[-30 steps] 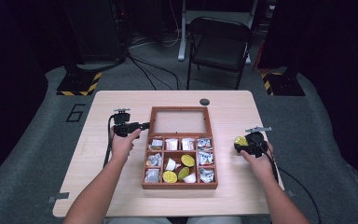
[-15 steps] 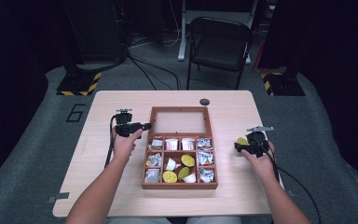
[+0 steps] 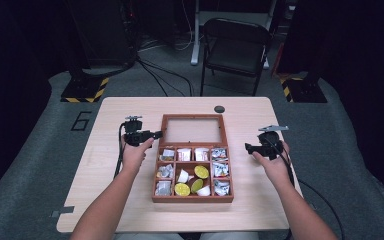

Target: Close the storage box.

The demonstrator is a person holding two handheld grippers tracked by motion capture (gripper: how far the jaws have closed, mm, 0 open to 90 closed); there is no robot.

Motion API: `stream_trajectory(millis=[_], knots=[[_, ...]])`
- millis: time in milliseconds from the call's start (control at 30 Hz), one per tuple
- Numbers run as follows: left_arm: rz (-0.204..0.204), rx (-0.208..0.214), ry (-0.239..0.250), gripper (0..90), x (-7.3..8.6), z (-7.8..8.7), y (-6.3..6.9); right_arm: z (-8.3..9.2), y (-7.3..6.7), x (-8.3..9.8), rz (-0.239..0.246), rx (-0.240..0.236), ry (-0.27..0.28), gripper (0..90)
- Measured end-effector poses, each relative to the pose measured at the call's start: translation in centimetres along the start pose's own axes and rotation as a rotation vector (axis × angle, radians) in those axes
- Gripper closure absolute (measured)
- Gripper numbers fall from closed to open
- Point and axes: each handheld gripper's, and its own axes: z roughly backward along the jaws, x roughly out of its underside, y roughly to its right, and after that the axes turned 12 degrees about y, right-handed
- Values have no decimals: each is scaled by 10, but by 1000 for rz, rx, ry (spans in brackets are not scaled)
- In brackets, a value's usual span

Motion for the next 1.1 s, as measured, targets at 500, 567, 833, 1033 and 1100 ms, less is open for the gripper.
stream_trajectory(millis=[500,567,833,1033,1100], knots=[[-2,15,-3,339,-8,-7,7,-16,-33,-42,32,-54,34,321],[-8,9,-6,340,-7,-10,5,-20,-35,-47,23,-71,31,322],[-4,-11,-15,341,-5,-15,1,-35,-36,-51,-21,-102,23,371],[3,-6,-20,341,-3,-18,0,-42,-38,-51,-29,-127,27,391],[-1,-2,-22,341,-3,-19,0,-45,-39,-51,-29,-129,24,391]])
